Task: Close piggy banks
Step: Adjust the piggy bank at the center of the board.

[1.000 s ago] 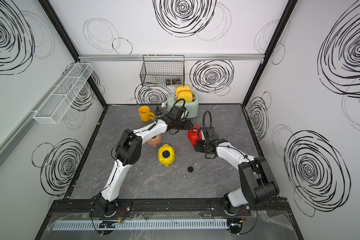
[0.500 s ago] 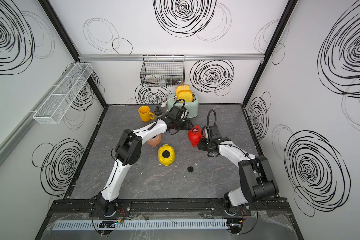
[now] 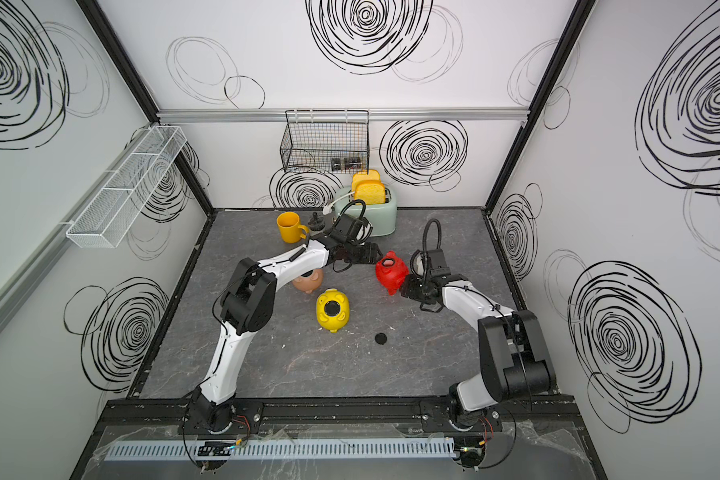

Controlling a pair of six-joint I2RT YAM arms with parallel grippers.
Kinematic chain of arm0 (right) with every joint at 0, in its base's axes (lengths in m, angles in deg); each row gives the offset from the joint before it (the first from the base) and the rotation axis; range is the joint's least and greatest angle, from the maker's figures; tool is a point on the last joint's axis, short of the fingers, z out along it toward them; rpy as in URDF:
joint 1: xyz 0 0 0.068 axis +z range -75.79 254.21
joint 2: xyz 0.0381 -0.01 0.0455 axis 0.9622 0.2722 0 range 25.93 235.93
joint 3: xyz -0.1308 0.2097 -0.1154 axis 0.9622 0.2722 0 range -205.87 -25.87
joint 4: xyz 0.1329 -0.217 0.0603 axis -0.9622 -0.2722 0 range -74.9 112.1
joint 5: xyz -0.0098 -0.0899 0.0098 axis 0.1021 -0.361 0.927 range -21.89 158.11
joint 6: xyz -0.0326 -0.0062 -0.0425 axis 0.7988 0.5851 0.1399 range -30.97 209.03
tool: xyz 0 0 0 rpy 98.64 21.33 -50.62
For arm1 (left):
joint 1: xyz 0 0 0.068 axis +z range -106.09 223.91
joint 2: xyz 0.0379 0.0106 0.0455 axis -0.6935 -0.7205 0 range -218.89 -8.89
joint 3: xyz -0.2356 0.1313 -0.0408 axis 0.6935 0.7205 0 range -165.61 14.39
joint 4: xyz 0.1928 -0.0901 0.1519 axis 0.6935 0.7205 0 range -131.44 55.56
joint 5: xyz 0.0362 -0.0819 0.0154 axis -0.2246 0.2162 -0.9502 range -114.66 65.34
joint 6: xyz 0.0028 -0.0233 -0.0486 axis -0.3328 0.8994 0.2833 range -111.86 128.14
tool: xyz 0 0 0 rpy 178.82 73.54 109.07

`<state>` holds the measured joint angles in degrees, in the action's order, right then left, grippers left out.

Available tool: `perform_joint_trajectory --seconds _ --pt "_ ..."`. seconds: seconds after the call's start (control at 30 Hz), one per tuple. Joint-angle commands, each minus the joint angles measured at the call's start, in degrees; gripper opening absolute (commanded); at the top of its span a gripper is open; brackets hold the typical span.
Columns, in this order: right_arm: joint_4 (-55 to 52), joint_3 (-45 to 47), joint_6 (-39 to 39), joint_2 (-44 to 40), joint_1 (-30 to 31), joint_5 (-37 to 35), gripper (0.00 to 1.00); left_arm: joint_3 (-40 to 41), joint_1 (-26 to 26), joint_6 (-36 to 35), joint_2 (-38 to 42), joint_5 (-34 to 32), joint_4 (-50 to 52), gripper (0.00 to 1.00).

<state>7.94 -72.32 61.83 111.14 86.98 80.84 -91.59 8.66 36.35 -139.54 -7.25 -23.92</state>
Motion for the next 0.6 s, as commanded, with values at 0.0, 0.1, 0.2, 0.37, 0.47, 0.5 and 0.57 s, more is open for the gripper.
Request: perform_joint_trajectory --seconds 0.0,0.1,0.2,0.37,0.47,0.5,0.57 --pt "2.0 -0.72 -1.09 0.82 -0.25 0.68 0.53 2.05 -0.26 0.53 3.25 1.66 -1.18 0.61" --pt "2.45 -0.51 -1.6 0.92 -0.63 0.63 0.53 3.42 -0.68 0.51 4.14 1.49 -1.21 0.61" --pt "3.26 -0.2 -2.14 1.11 -1.52 0.8 0.53 5.74 -1.04 0.8 5.69 1.5 -2.34 0.61" --pt "4.47 -0.04 -3.08 1.76 -3.15 1.67 0.53 7.64 -1.79 0.86 7.52 1.73 -2.66 0.61" --pt "4.86 -0.35 -3.52 2.19 -3.94 2.33 0.53 9.16 -2.28 0.93 8.92 1.97 -3.29 0.61" --pt "5.08 -0.3 -3.69 2.31 -4.19 2.38 0.53 9.62 -2.5 1.04 9.3 2.08 -3.55 0.61" --pt "5.63 -0.3 -4.12 2.66 -4.76 2.97 0.53 10.46 -2.8 1.14 10.12 2.43 -3.93 0.6"
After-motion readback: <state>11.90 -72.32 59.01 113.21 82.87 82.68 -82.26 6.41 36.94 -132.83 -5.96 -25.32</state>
